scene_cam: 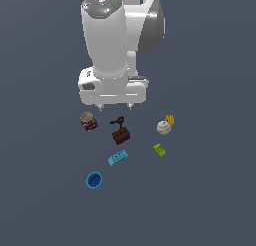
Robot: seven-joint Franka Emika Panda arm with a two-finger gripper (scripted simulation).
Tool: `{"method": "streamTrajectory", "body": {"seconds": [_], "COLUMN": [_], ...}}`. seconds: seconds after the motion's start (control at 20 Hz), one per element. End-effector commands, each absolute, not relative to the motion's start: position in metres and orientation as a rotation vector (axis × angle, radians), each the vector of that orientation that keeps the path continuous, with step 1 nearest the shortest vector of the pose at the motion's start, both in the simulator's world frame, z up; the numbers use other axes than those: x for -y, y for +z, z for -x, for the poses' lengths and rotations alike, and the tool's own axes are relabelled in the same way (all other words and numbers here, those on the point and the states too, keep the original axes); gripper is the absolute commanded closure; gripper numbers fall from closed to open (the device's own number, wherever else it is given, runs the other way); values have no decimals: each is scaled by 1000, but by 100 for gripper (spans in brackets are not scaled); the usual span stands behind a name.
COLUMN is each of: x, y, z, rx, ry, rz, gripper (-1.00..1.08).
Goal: Pick up a designated object from a clutter of objects.
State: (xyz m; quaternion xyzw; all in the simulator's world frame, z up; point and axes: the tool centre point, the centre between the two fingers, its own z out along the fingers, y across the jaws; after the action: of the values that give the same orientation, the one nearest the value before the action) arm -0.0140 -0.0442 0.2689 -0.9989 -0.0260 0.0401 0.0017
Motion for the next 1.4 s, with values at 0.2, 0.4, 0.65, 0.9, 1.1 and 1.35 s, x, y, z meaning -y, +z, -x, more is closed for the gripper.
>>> {"method": "streamTrajectory", "body": {"seconds": [0.2, 0.4, 0.65, 0.9, 1.1, 1.35], "x": [64, 80, 103, 125, 142, 162], "y": [250, 234, 213, 192, 176, 157], "z": [18, 23, 32, 43, 54, 69], "rx": [181, 266, 381, 495, 584, 696], "ry": [112, 98, 79, 59, 45, 28], "rz": [3121, 3108, 3091, 3072, 3057, 3037], "gripper": [-92, -92, -92, -92, -92, -92]}}
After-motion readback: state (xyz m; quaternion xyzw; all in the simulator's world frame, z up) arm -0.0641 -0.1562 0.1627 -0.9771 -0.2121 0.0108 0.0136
